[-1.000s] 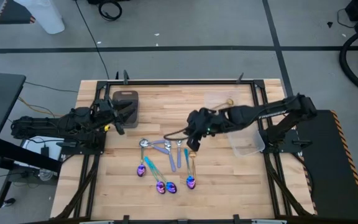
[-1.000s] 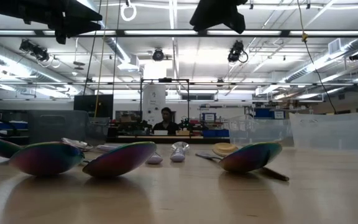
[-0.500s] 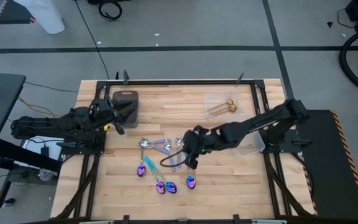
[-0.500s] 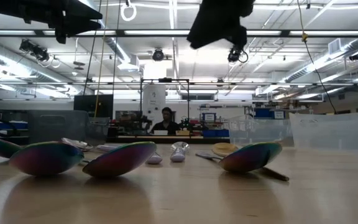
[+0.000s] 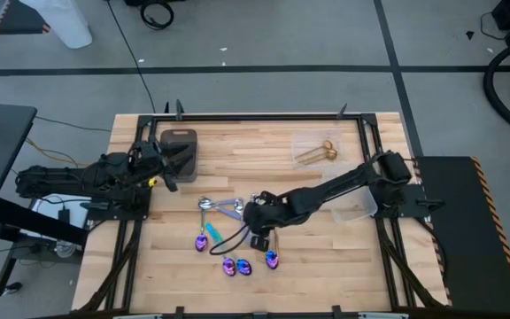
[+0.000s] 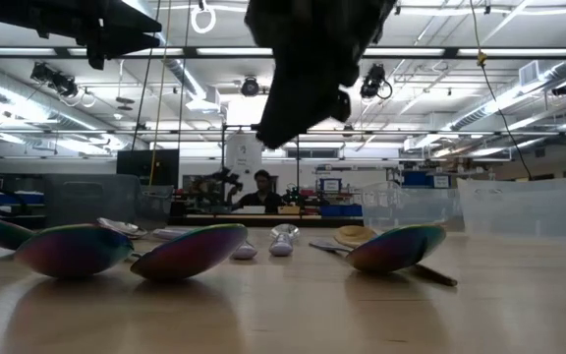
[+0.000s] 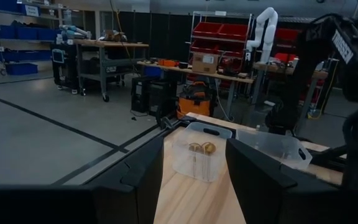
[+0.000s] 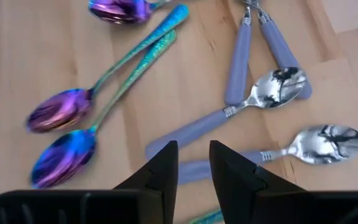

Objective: Sort silverware by color (type)
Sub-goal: Put the purple spoon into the bottom transparent bin

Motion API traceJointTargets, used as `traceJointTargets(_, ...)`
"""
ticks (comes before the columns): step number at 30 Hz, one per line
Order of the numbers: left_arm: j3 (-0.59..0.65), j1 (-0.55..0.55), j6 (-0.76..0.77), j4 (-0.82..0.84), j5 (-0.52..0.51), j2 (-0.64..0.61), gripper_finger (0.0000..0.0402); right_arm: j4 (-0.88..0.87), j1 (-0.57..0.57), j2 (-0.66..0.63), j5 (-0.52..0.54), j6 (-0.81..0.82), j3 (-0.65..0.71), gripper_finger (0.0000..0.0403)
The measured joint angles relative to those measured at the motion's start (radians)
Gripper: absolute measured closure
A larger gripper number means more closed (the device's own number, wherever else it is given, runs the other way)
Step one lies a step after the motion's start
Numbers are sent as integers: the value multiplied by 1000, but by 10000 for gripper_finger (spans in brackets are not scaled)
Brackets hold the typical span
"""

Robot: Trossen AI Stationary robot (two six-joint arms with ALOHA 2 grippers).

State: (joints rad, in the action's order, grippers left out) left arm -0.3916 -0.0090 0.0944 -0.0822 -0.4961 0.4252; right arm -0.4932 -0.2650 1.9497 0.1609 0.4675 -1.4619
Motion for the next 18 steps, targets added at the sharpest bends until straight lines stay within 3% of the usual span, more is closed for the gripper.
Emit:
traceJointTargets(11, 0, 0, 0, 2, 0, 0, 219, 1, 0, 143, 148, 50, -75, 228)
traceJointTargets(18, 0, 0, 0, 2, 0, 0, 219, 21, -10, 233, 220, 45, -125, 218)
